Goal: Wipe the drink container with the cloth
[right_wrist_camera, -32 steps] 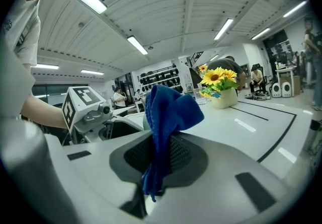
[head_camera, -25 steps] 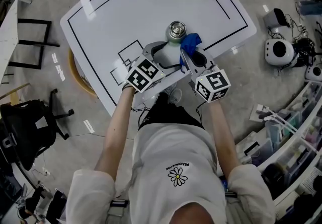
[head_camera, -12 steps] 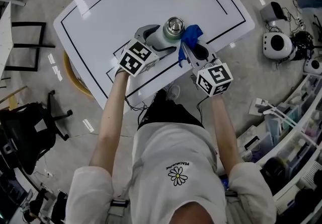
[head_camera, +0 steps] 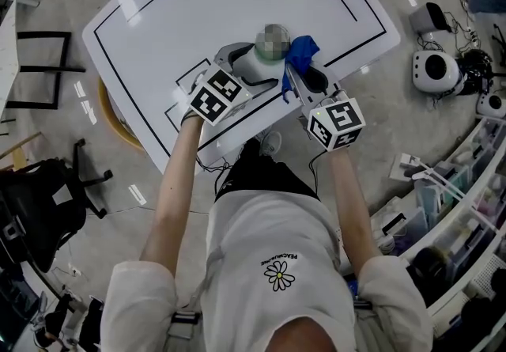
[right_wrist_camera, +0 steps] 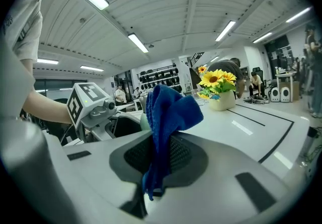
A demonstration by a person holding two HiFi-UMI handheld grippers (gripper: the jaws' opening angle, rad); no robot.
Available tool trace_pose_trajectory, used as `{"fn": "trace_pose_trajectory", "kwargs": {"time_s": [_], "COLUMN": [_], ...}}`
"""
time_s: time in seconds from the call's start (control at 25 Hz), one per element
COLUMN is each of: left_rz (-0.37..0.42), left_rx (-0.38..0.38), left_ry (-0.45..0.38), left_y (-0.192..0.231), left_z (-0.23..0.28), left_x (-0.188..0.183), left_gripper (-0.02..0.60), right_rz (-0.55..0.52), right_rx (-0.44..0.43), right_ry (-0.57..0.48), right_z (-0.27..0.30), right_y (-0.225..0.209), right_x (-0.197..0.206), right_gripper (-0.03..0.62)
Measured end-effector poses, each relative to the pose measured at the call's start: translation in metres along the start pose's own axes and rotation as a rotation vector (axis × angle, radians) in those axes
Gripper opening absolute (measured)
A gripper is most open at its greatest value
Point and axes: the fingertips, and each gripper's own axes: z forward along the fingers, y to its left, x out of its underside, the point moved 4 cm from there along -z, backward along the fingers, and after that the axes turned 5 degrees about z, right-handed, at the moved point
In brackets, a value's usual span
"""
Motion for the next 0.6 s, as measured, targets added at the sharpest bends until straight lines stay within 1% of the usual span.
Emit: {"fn": "trace_pose_trajectory", "kwargs": {"time_s": [0.24, 0.44, 0.52, 0.6], "left_rz": [-0.030, -0.027, -0.032, -0.040], "left_rx": [-0.005, 0.040, 0.034, 0.006], "left_ry": [0.010, 0.008, -0.004, -0.034], "left_y": [-0.025, -0.047, -0.048, -0.042], "left_z": [-0.011, -0.008, -0.012, -0.022], "left_x": [0.008, 0.011, 0.010, 0.004], "left_gripper": [0.391, 0.391, 0.391, 0.391], "right_rz": [-0.003, -0.008, 0.003, 0.014], "right_rx": [-0.046, -0.092, -0.090, -0.077], "right_ry": [0.013, 0.019, 0.015, -0.004], "right_z": [-0.004, -0.004, -0.005, -0.011], "right_y": [0.019, 0.033, 0.034, 0.031], "right_x": [0.009, 0.011, 0.010, 0.004], "right_gripper": [0.041, 0.041, 0.041, 0.041]}}
